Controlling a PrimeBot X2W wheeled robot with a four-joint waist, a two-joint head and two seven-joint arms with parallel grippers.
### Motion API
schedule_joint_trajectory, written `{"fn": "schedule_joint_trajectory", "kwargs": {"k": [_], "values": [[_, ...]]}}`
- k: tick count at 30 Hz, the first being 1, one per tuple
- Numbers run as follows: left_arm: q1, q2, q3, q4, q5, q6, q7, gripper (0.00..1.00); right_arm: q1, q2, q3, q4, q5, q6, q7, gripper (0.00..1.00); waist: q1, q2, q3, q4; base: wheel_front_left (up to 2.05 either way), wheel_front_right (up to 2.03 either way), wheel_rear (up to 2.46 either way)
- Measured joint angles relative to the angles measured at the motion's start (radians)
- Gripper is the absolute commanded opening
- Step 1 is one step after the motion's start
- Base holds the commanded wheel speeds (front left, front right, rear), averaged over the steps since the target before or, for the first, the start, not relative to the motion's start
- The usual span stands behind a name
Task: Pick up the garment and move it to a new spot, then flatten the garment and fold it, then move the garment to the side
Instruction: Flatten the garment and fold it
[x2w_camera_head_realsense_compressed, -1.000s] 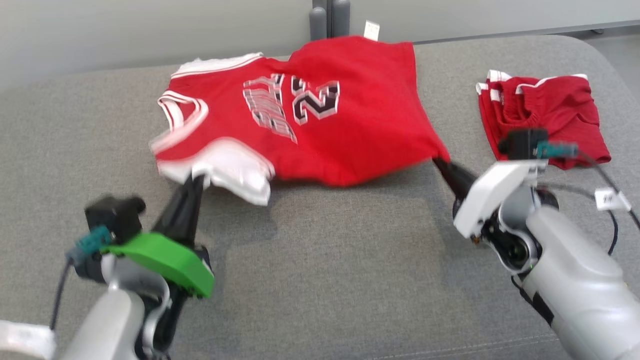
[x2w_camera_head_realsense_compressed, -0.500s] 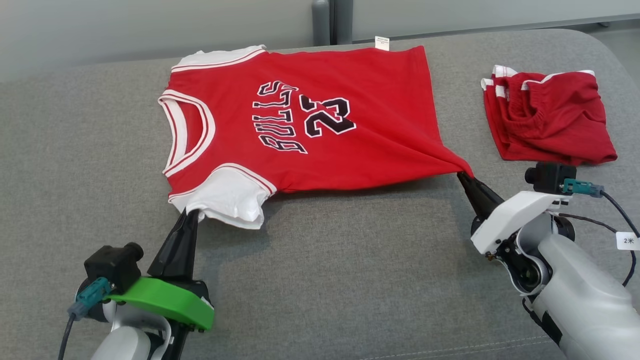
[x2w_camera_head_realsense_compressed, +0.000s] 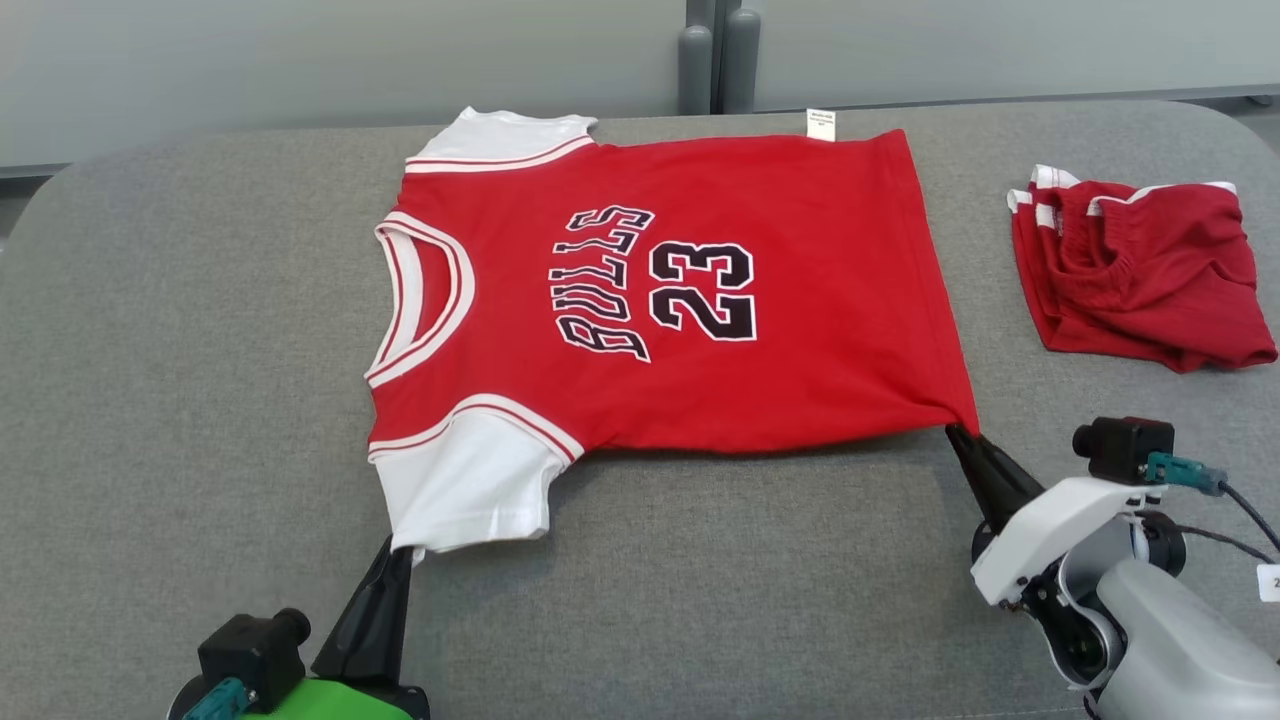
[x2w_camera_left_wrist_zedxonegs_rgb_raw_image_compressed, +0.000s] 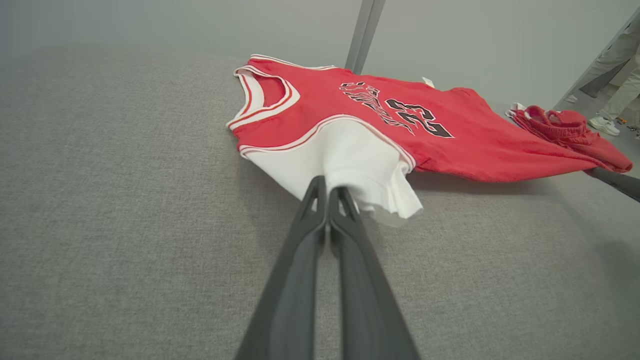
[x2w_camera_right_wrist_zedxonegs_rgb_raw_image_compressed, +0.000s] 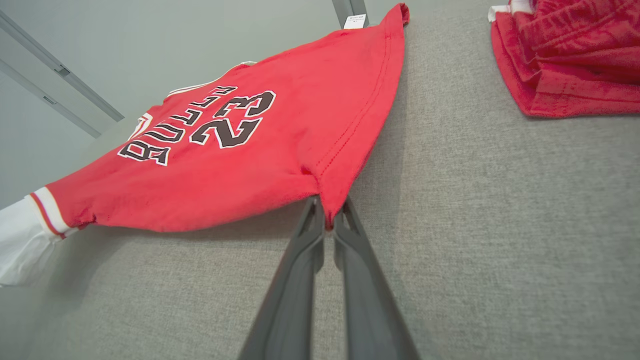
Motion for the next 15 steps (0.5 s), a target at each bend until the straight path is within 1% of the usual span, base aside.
{"fn": "schedule_joint_trajectory", "kwargs": {"k": [6,11,14,15], "values": [[0.070,0.002,0.035,-0.052,0.001,0.011,-0.006,0.00,0.079,0.007,0.005,-0.052,0.001,0.000,-0.008,0.00,0.0000,0.0000,-0.012,0.024,0.00,0.00,0.00],[0.111,0.014,0.064,-0.117,0.014,0.014,-0.010,0.00,0.107,-0.009,-0.006,-0.105,-0.008,-0.002,-0.017,0.00,0.0000,0.0000,-0.013,0.014,0.00,0.00,0.00],[0.129,0.017,0.081,-0.164,0.023,0.016,-0.013,0.00,0.127,-0.030,-0.031,-0.147,-0.009,-0.012,-0.018,0.00,0.0000,0.0000,-0.015,0.006,0.00,0.00,0.00],[0.135,0.019,0.083,-0.178,0.032,0.019,-0.013,0.00,0.135,-0.037,-0.038,-0.161,-0.009,-0.021,-0.018,0.00,0.0000,0.0000,-0.016,0.004,0.00,0.00,0.00]]}}
